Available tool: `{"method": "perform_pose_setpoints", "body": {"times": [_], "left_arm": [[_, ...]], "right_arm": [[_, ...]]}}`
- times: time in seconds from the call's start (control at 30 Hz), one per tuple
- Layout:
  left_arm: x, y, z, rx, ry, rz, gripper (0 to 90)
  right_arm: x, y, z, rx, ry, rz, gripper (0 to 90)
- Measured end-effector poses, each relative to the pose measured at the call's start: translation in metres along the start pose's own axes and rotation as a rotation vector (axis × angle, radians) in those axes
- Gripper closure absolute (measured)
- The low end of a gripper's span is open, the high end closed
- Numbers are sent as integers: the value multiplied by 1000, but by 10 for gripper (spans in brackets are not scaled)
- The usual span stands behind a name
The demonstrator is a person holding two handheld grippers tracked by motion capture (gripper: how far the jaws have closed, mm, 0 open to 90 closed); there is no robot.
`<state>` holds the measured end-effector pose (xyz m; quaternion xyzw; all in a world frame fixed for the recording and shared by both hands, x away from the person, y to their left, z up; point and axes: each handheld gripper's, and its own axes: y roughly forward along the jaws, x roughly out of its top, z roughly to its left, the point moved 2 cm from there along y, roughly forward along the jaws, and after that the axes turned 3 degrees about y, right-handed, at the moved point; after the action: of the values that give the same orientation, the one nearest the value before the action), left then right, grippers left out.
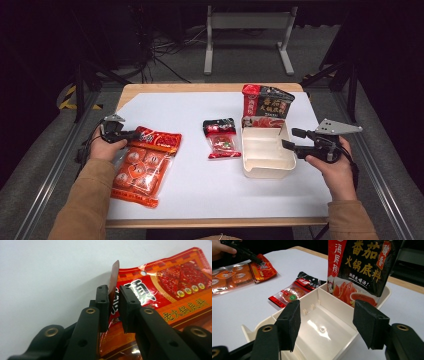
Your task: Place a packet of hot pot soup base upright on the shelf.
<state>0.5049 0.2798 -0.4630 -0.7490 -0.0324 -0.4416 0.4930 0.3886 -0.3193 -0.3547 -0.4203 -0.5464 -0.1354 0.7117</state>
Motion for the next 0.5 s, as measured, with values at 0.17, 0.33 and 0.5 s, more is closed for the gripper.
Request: {"method": "perform_pose_setpoints", "body": {"times": [0.17, 0.33, 0.5], "left_arm": [[-3, 2, 2, 3, -16, -13, 840], [-3, 0, 2, 1, -30, -28, 897], [0, -6, 1, 4, -23, -37, 900]], "right_arm": [[0, 0, 0, 2, -1, -4, 398], [0, -1, 1, 5, -8, -2, 447], [2, -1, 4, 12, -22, -23, 519]]}}
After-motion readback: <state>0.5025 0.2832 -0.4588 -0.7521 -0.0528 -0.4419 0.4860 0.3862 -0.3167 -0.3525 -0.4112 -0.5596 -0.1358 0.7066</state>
